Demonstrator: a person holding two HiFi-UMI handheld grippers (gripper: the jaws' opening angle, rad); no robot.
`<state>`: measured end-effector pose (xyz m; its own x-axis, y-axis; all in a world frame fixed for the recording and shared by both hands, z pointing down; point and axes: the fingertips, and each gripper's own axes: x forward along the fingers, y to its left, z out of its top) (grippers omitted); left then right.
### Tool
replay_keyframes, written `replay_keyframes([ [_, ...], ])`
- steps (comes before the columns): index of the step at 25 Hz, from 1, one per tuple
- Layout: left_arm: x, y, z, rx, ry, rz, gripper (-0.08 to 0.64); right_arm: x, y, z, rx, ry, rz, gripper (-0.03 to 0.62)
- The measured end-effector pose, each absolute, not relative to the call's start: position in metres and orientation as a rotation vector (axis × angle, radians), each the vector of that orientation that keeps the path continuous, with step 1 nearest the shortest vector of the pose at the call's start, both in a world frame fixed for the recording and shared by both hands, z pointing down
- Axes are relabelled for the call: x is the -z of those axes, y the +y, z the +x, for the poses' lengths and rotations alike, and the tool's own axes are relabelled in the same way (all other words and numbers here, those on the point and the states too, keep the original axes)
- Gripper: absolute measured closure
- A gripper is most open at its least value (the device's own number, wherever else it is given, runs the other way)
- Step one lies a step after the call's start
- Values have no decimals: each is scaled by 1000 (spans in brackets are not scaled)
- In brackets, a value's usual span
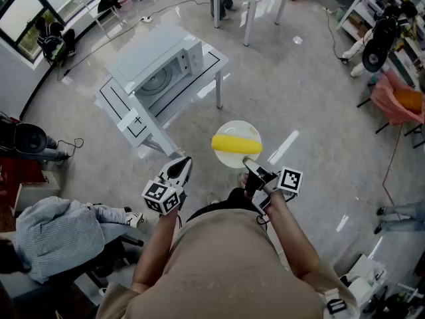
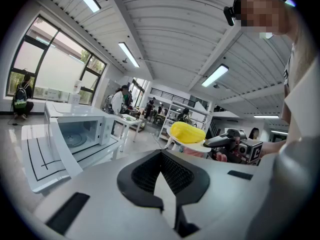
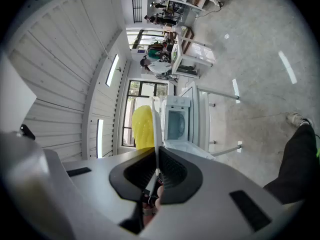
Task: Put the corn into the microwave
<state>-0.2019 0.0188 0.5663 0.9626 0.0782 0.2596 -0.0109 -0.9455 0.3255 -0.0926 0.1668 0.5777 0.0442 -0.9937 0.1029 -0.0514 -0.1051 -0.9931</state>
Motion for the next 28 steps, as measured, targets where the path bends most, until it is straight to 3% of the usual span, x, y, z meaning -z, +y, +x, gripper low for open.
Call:
replay_keyframes([
  [20,-576,13,-209,-405,22,2791,558,-585,168,-88,1202,1184,-1351,572],
  [28,-567,20,-180,-387,-45,2803,558,-582,168,-52,1235,1233,-1304,572],
])
